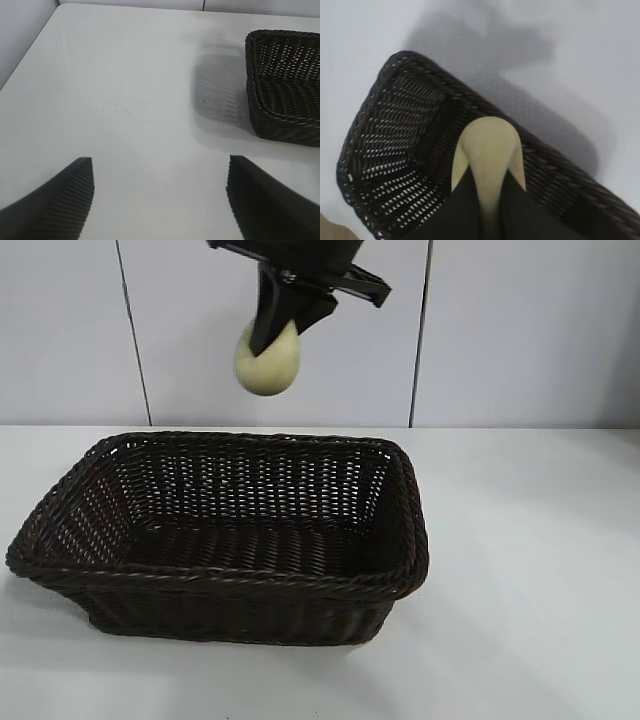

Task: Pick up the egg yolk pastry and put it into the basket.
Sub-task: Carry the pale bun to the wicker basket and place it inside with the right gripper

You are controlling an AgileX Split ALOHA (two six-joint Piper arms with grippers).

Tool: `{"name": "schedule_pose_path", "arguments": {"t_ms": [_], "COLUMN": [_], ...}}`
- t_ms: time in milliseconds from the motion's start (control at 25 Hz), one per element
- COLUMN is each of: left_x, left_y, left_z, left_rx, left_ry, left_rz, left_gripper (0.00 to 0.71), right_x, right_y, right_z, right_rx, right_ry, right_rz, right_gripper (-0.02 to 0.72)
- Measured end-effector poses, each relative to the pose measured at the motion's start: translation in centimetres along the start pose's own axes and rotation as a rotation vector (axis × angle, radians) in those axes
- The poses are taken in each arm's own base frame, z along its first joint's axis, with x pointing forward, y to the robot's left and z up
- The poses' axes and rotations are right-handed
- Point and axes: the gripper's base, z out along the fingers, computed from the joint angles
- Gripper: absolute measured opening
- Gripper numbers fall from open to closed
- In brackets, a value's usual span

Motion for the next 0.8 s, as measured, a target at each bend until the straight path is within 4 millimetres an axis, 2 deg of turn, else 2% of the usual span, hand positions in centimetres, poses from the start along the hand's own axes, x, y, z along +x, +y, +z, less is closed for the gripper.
{"name": "schedule_pose_path", "arguments": {"t_ms": [120, 360, 520, 640, 800], "left_x": [0.0, 0.0, 0.0, 0.0, 0.0], "left_y": [0.0, 0.0, 0.0, 0.0, 0.0], "left_z": [0.0, 0.0, 0.0, 0.0, 0.0], "left_rx": [0.0, 0.0, 0.0, 0.0, 0.0], "left_ry": [0.0, 0.0, 0.0, 0.0, 0.0], "left_rz": [0.0, 0.0, 0.0, 0.0, 0.0], "left_gripper": [0.54, 0.54, 0.54, 0.54, 0.54], "right_x": [0.2, 0.7, 2.8, 5.1, 6.7], "right_y": [1.6, 1.6, 1.4, 1.4, 0.9], "right_z": [0.5, 1.2, 3.0, 4.4, 5.6], "right_rx": [-0.003, 0.013, 0.013, 0.011, 0.023], "right_ry": [0.011, 0.042, 0.144, 0.244, 0.31], "right_rz": [-0.041, -0.048, -0.027, -0.034, -0.032], "right_gripper": [0.033, 0.033, 0.033, 0.033, 0.033]}}
